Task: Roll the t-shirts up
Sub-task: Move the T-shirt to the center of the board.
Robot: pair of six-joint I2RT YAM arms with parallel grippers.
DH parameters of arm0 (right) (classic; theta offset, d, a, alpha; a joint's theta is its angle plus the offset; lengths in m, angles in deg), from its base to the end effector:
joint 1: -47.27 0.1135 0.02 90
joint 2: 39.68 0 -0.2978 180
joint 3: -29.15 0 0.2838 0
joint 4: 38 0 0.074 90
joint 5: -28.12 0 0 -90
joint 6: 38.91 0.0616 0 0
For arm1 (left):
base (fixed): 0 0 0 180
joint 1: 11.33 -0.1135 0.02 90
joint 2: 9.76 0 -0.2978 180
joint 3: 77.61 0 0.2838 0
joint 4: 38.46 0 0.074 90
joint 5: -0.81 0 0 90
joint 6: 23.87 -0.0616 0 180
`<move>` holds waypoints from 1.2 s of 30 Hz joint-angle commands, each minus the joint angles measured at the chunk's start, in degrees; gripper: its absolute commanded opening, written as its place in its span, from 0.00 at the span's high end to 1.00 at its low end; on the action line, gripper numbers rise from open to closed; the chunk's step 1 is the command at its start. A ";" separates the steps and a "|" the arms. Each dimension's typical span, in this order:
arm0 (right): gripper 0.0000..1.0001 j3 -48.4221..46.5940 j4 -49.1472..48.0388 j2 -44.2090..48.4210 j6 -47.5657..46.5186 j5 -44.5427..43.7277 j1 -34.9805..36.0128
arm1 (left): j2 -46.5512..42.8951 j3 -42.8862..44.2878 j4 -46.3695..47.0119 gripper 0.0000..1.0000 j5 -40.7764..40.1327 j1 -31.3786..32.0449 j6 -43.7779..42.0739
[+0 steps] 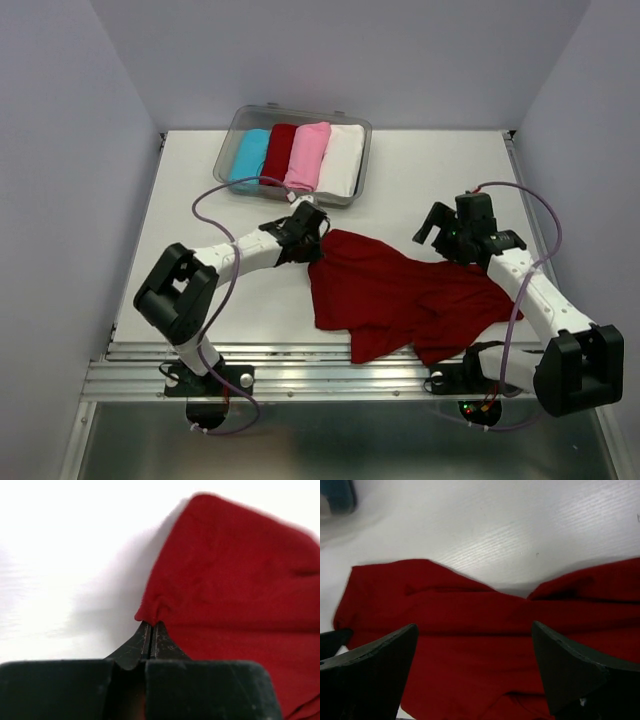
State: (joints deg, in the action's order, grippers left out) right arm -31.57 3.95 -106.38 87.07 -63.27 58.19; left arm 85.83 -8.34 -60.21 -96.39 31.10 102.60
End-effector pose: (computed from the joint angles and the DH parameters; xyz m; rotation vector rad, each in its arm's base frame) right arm 0.2706 0.0507 0.2568 0.5397 2.3760 0.3458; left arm 0.2958 -0.2599 0.1835 0.0686 2.4577 -0.4790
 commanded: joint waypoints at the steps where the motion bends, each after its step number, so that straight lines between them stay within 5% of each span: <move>1: 0.00 2.45 2.17 1.66 1.63 0.41 -0.02 | -8.39 2.36 -1.19 1.00 -2.04 -7.35 -1.40; 5: 0.00 6.40 0.86 2.44 4.52 0.77 -0.02 | -12.62 3.23 -0.57 1.00 1.13 -13.95 -3.24; 17: 0.00 19.95 -12.50 0.44 10.59 3.24 -0.02 | -9.64 3.67 -1.27 1.00 2.55 -15.10 -3.95; 23: 0.00 9.42 -13.12 -13.44 7.35 -7.13 -1.24 | -7.36 6.48 -3.29 1.00 1.58 -16.68 -4.82; 30: 0.00 -12.98 -12.52 -31.46 -1.79 -4.76 -8.54 | -2.70 10.88 -3.91 1.00 3.51 -17.21 -7.02; 36: 0.00 -23.30 -8.47 -33.42 -4.00 -2.75 -8.54 | 1.43 16.15 -6.01 0.94 2.54 -17.74 -7.37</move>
State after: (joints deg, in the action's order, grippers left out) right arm -51.39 -6.28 -142.97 86.31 -66.13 49.47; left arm 86.24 2.93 -64.91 -93.44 13.86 96.80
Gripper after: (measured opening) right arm 0.998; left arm 0.033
